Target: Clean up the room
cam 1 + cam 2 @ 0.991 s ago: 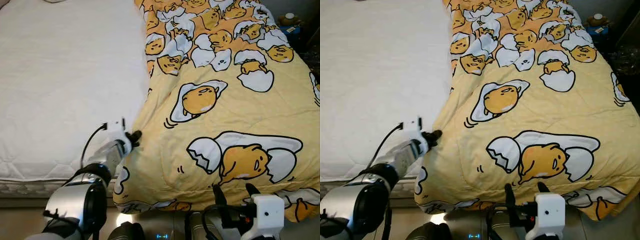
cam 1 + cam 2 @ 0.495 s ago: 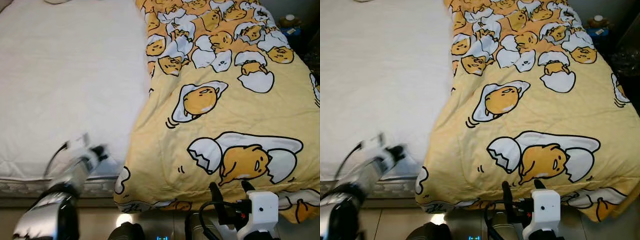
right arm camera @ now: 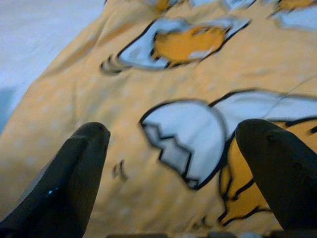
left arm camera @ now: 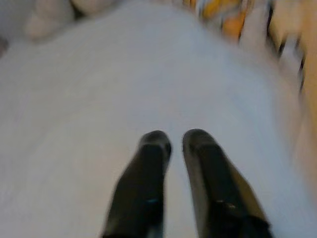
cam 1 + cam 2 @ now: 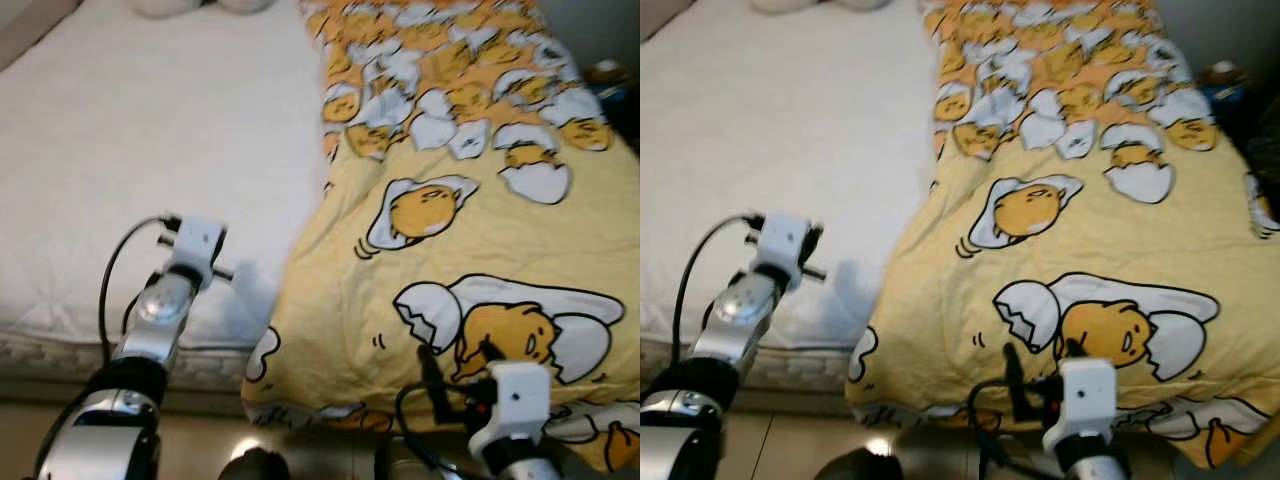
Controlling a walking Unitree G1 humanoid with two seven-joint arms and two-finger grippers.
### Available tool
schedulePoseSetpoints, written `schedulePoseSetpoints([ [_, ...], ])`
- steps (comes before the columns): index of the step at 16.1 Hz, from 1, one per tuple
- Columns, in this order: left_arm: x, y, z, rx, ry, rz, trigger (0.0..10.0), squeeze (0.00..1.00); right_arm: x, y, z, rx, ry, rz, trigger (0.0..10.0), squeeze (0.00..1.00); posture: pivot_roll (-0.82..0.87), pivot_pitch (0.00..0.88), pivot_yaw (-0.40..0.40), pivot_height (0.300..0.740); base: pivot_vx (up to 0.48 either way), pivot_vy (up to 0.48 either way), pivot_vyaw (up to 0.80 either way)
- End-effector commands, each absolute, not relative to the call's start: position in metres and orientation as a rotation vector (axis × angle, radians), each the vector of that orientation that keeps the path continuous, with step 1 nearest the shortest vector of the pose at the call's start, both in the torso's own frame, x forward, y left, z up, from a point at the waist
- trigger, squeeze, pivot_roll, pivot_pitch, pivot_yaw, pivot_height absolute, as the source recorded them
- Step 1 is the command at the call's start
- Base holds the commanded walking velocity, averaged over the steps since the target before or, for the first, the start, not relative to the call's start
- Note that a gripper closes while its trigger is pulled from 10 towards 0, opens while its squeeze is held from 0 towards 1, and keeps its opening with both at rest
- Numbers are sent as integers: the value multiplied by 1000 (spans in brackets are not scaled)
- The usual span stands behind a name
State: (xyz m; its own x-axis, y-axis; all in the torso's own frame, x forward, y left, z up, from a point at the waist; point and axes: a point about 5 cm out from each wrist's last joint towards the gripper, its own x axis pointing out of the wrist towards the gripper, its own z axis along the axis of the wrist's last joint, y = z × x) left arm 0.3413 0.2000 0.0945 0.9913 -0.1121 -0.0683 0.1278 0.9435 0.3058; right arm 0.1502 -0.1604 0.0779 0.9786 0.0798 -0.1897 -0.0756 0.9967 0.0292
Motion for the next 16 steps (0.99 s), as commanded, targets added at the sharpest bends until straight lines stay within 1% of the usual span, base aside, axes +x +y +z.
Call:
schedulePoseSetpoints([
  [1,340,200,102,234,6,-61,10000,1000,157,-167,83,10,152,28,10000,0,-235,30,60,714,0,0,0],
  [2,331,194,106,200,-31,-30,10000,1000,167,-170,90,10,105,-11,10000,0,-223,29,53,714,0,0,0],
  [3,324,190,107,201,-41,-31,10000,1000,172,-170,94,18,83,-16,10000,0,-209,27,49,714,0,0,0],
  [6,300,173,110,189,-55,-64,10000,1000,185,-169,97,29,56,1,10000,0,-165,13,34,714,0,0,0],
  [7,300,173,110,189,-55,-64,10000,1000,185,-169,97,29,56,1,10000,0,-165,13,34,714,0,0,0],
  [9,288,165,104,176,3,-76,10000,1000,197,-167,95,45,52,4,10000,0,-147,0,28,714,0,0,0],
  [10,289,164,106,179,4,-78,10000,1000,200,-166,95,48,48,8,10000,0,-144,0,27,714,0,0,0],
  [12,302,157,111,196,6,-121,10000,1000,205,-167,94,47,42,5,10000,0,-150,0,30,714,0,0,0],
  [13,308,149,107,204,53,-215,10000,1000,207,-167,94,47,39,4,10000,0,-151,0,31,714,0,0,0],
  [15,319,158,114,200,35,-168,10000,1000,214,-168,96,48,20,-15,10000,0,-169,0,37,714,0,0,0],
  [16,319,157,113,203,37,-168,10000,1000,215,-171,96,54,15,-38,10000,0,-176,0,41,714,0,0,0],
])
